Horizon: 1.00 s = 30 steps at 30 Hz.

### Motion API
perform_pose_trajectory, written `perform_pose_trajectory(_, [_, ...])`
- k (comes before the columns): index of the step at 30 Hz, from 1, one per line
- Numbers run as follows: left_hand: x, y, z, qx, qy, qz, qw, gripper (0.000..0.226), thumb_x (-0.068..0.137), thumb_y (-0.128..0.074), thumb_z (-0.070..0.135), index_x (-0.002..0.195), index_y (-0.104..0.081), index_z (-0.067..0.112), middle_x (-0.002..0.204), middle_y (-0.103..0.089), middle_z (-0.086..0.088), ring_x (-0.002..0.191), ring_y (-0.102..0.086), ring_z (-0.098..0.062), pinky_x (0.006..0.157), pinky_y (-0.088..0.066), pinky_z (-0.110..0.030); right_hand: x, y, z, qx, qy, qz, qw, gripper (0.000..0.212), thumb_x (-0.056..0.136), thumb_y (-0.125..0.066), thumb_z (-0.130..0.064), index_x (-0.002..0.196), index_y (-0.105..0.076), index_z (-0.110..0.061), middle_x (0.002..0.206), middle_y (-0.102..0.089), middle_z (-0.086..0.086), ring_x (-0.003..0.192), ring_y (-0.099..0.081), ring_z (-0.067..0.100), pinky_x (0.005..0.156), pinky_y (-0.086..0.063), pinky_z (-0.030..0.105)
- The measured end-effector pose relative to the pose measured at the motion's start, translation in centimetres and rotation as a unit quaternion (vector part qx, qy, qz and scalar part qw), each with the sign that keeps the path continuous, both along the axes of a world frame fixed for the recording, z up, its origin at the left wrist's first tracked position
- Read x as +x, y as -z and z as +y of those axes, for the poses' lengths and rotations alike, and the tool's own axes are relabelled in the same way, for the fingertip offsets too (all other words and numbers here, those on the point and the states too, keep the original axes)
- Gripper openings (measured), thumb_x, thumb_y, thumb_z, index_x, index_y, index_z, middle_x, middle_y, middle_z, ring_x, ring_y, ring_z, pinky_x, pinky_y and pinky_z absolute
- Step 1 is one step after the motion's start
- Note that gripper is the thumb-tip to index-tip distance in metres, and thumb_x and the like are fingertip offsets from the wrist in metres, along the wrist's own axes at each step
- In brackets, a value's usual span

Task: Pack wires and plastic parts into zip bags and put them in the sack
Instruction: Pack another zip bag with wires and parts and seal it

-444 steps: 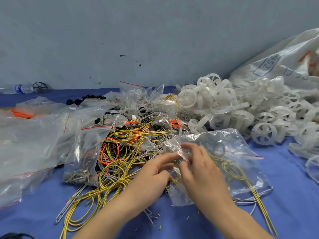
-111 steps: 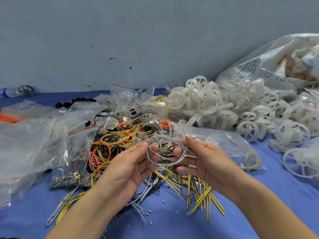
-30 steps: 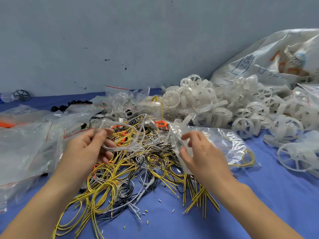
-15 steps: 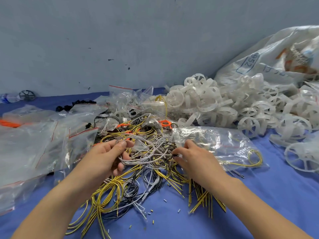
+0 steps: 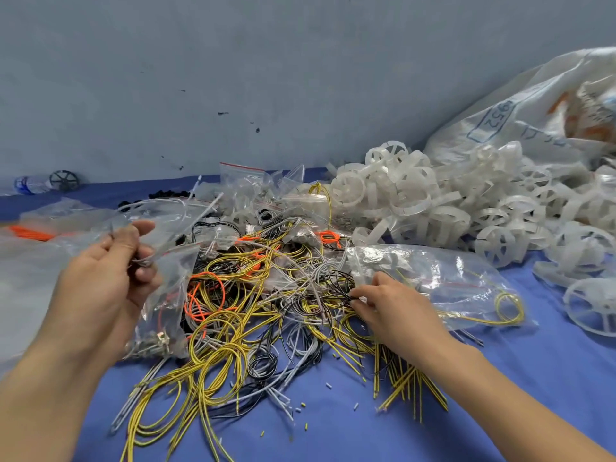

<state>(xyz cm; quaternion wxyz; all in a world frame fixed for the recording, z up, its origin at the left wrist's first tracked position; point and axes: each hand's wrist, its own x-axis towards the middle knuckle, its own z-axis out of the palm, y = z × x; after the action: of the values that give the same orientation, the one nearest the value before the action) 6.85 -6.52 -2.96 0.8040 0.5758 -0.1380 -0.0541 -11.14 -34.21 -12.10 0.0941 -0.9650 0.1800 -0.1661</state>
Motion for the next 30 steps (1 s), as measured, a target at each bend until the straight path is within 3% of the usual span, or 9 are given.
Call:
perform_pose_trajectory(7, [-1.5,0.7,-0.9,0.019,0.047,0.055,0.997,0.020,0.103,-0.043,0.019,0.101,-0.062,0.014,0.057,-0.053,0.009,0.042,-0.044,-0.001,0.036,-0.035,-0.011,-0.5,-0.7,0.4,0.023,-0.011,-0.019,0.999,0.028,0.099,-0.042,-0.049,0.119,-0.058,-0.037,0.105,-0.055,-0.011,0.092,-0.062,0.016,0.074,-0.050,0.034])
perform_pose_trajectory(10, [-2.4,1.1,-2.0,0.046,0.064,0.060,0.995,0.021,0.102,-0.044,0.019,0.101,-0.063,0.011,0.060,-0.055,0.006,0.043,-0.045,-0.002,0.036,-0.036,-0.013,-0.9,-1.6,0.9,0.109,-0.021,-0.110,0.988,0.027,0.099,-0.043,-0.048,0.113,-0.061,-0.034,0.095,-0.057,-0.013,0.082,-0.058,0.007,0.074,-0.049,0.034])
perform_pose_trajectory(13, [-3.4,1.2,-3.2,0.058,0.078,0.050,0.994,0.022,0.102,-0.044,0.021,0.099,-0.064,0.011,0.060,-0.056,0.006,0.043,-0.045,-0.003,0.037,-0.036,-0.014,-0.9,-2.9,1.6,0.238,-0.056,-0.180,0.953,0.034,0.095,-0.045,-0.054,0.117,-0.063,-0.036,0.100,-0.062,-0.017,0.087,-0.058,0.000,0.075,-0.045,0.018])
perform_pose_trajectory(17, [-4.7,1.4,-4.8,0.045,0.112,0.050,0.991,0.022,0.101,-0.046,0.021,0.100,-0.065,0.011,0.062,-0.059,0.004,0.045,-0.049,-0.005,0.037,-0.039,-0.016,-1.0,-3.2,3.6,0.314,-0.140,-0.091,0.935,0.061,0.084,-0.042,-0.070,0.138,-0.047,-0.042,0.120,-0.056,-0.026,0.110,-0.051,-0.010,0.091,-0.041,0.015])
perform_pose_trajectory(19, [-5.3,1.5,-5.4,0.044,0.129,0.050,0.989,0.022,0.099,-0.047,0.022,0.099,-0.066,0.011,0.062,-0.060,0.003,0.045,-0.051,-0.006,0.037,-0.041,-0.017,-0.9,-2.8,4.4,0.304,-0.163,-0.043,0.937,0.059,0.088,-0.045,-0.067,0.142,-0.041,-0.043,0.125,-0.052,-0.029,0.115,-0.046,-0.015,0.094,-0.037,0.009])
perform_pose_trajectory(21, [-5.6,1.8,-5.6,0.048,0.140,0.042,0.988,0.022,0.098,-0.048,0.023,0.099,-0.067,0.012,0.062,-0.061,0.003,0.045,-0.052,-0.007,0.037,-0.042,-0.017,-0.7,-2.7,4.7,0.309,-0.171,-0.032,0.935,0.039,0.096,-0.051,-0.050,0.134,-0.052,-0.039,0.111,-0.062,-0.024,0.104,-0.054,-0.012,0.085,-0.039,0.008])
perform_pose_trajectory(23, [-5.5,1.9,-5.5,0.055,0.135,0.037,0.989,0.022,0.098,-0.049,0.024,0.099,-0.068,0.013,0.062,-0.061,0.002,0.044,-0.052,-0.007,0.037,-0.041,-0.017,-0.4,-2.9,4.7,0.359,-0.177,-0.043,0.915,0.022,0.101,-0.052,-0.031,0.117,-0.066,-0.031,0.085,-0.066,-0.016,0.076,-0.060,-0.007,0.065,-0.040,0.008])
perform_pose_trajectory(25, [-5.2,1.9,-5.1,0.073,0.135,0.029,0.988,0.023,0.096,-0.051,0.026,0.099,-0.070,0.013,0.060,-0.058,0.002,0.042,-0.048,-0.007,0.035,-0.037,-0.017,-0.2,-3.3,4.5,0.404,-0.170,-0.068,0.896,0.020,0.101,-0.052,-0.028,0.107,-0.071,-0.028,0.071,-0.063,-0.008,0.054,-0.049,-0.001,0.053,-0.034,0.011])
perform_pose_trajectory(30, [-5.7,1.8,-4.0,0.245,0.246,-0.110,0.931,0.026,0.088,-0.052,0.043,0.099,-0.073,0.030,0.059,-0.055,0.005,0.042,-0.045,-0.007,0.037,-0.034,-0.016,0.3,-4.1,3.4,0.510,-0.143,-0.090,0.843,0.016,0.096,-0.061,-0.022,0.101,-0.075,-0.018,0.063,-0.062,-0.009,0.052,-0.056,0.006,0.049,-0.041,0.016])
